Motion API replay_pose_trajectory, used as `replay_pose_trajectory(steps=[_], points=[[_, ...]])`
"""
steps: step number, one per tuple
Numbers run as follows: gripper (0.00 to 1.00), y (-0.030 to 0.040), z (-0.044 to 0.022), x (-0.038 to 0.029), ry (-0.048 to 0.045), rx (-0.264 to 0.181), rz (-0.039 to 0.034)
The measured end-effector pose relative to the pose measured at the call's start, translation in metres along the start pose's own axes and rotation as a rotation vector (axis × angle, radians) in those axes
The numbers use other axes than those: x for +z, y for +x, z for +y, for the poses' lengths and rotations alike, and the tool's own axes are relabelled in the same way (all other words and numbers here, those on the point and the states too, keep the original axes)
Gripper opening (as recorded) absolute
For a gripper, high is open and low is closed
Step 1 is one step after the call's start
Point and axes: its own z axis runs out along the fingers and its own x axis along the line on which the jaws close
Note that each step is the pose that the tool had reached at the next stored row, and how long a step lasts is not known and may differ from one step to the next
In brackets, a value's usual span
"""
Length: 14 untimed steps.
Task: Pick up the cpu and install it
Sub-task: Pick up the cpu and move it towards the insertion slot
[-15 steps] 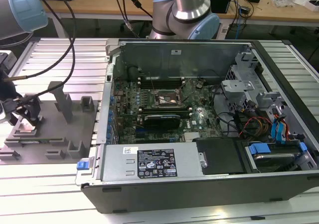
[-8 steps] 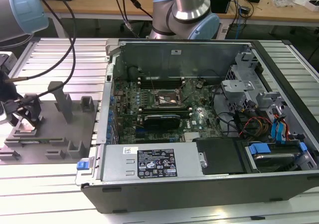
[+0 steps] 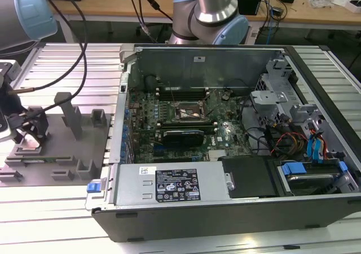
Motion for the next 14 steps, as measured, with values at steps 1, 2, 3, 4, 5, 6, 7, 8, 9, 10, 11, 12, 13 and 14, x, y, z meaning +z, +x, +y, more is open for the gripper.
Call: replay_pose_trajectory(steps=[1, 2, 3, 4, 5, 6, 7, 8, 9, 10, 11, 12, 13, 14], points=[[0.6, 0.0, 0.0003, 0.0004, 0.0002, -0.001, 0.0002], [0.6, 0.0, 0.0004, 0.0009, 0.0001, -0.002, 0.0003], [0.6, 0.0, 0.0006, 0.0016, 0.0, -0.003, 0.0002], [0.6, 0.0, 0.0008, 0.0021, 0.0, -0.003, 0.0003], [0.6, 0.0, 0.0009, 0.0025, 0.0001, -0.003, 0.0003], [0.6, 0.0001, 0.0011, 0.0034, 0.0001, -0.004, 0.0004], [0.6, 0.0001, 0.001, 0.004, 0.0001, -0.004, 0.0004], [0.6, 0.0001, 0.001, 0.0046, 0.0, -0.004, 0.0004], [0.6, 0.0002, 0.0011, 0.0056, 0.0001, -0.004, 0.0004], [0.6, 0.0002, 0.0011, 0.0058, 0.0001, -0.004, 0.0006], [0.6, 0.0002, 0.0011, 0.0059, 0.0, -0.004, 0.0005], [0.6, 0.0002, 0.0011, 0.0059, 0.0, -0.004, 0.0004], [0.6, 0.0002, 0.0011, 0.0059, 0.0, -0.004, 0.0004], [0.6, 0.0002, 0.0011, 0.0059, 0.0, -0.004, 0.0004]])
